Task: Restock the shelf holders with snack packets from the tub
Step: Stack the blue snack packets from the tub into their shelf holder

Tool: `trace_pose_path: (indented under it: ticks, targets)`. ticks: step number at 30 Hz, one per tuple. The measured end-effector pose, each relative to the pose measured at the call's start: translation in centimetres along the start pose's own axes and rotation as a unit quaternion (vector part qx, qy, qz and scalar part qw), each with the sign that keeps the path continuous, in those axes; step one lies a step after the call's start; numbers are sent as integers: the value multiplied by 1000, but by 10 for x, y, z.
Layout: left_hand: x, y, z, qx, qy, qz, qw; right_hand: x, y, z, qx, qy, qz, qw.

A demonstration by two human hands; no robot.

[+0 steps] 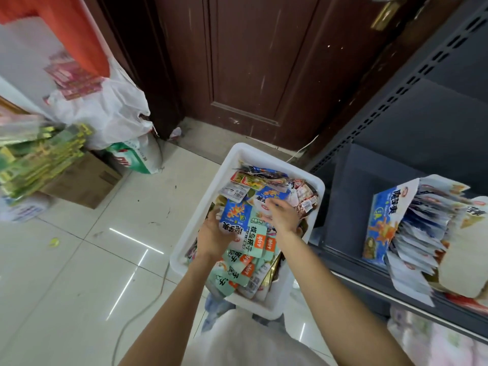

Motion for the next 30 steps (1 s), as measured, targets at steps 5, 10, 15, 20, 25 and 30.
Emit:
trace_pose_path:
  ticks: [5,10,15,20,25,30]
  targets:
    - [-8,15,-6,-102,67,-7,992,-20,58,12,-107,92,55,988]
    - [-29,36,5,-323,136,23,936,-44,116,0,-126,230,83,961]
    - [-43,45,23,-397,106,19,911,-50,151,-28,4,248,104,963]
    - [-42,37,39,-392,67,9,918,-47,164,-42,112,232,59,964]
    - [-45,34,71,-368,8,30,929,-49,194,-52,169,238,71,954]
    - [-57,33,160,-340,-146,78,926,-42,255,-66,182,289,128,931]
Point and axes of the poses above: each hand's wrist, its own x-axis towards the middle knuckle, its own y-axis out of the back of the hand, z = x × y, the point moved 2 cm from there along x, towards the middle knuckle, and after that the axes turned 14 degrees about z, right-handed, at the moved point
